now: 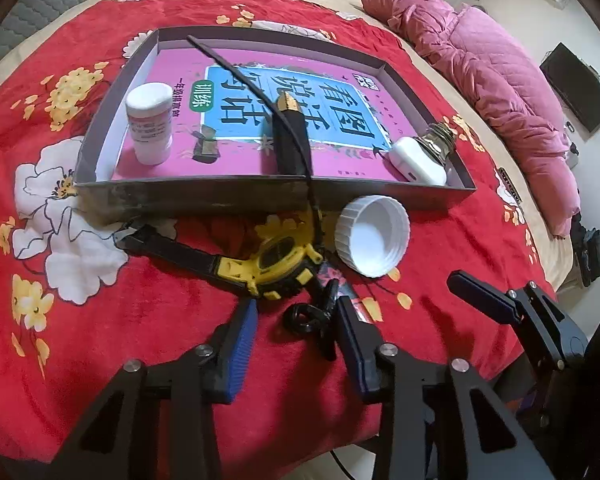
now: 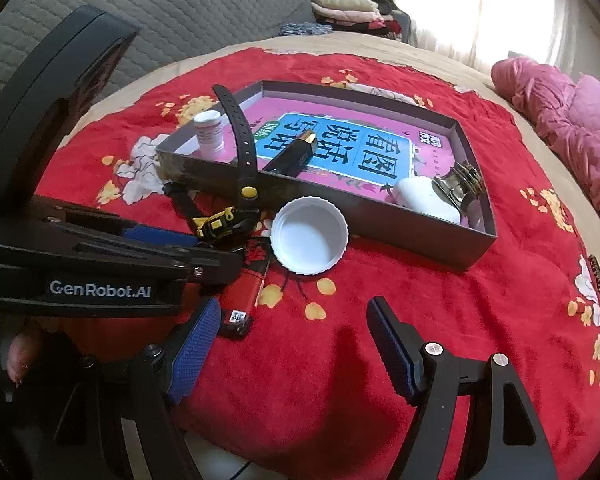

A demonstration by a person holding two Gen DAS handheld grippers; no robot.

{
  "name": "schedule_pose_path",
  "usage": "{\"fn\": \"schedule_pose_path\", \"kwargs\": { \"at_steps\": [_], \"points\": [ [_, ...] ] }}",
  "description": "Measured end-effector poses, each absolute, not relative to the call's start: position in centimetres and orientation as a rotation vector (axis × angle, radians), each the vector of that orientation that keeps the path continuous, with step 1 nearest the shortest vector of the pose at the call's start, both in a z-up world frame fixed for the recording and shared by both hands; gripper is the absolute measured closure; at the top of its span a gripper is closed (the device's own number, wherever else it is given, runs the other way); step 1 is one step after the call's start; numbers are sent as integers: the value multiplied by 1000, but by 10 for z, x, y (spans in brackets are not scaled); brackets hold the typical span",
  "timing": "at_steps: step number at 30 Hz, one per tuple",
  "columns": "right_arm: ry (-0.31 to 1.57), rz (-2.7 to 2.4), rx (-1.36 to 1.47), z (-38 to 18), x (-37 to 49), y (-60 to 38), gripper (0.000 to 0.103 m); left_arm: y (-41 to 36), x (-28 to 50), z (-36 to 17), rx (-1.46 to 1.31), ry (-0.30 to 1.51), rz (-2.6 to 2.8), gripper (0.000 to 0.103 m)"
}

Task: Organize rigid objects
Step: 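Move the right tool toward the red lighter beside the white cap, then close the right tool on the red lighter and lift it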

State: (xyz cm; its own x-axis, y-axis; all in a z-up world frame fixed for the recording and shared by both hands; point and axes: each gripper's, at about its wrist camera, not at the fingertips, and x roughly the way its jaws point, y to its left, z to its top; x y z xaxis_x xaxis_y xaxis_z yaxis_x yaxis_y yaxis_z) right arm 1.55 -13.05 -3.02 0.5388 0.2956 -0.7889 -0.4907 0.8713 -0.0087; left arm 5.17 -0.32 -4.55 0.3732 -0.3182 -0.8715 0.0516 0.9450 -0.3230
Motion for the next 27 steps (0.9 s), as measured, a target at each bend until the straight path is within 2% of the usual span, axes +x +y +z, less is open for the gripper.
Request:
{"fn": "schedule_pose_path", "kwargs": {
  "at_steps": [6, 17, 27],
  "points": [
    [903, 482, -247, -37, 19, -121, 26, 4, 51, -49, -273, 1165, -259, 72],
    [951, 520, -221, -52, 27, -106, 26, -3, 49, -47, -157, 1162, -290, 73],
    [959, 522, -170, -58, 37, -106, 42, 11, 56, -51, -198, 1172, -306, 73]
  ]
}}
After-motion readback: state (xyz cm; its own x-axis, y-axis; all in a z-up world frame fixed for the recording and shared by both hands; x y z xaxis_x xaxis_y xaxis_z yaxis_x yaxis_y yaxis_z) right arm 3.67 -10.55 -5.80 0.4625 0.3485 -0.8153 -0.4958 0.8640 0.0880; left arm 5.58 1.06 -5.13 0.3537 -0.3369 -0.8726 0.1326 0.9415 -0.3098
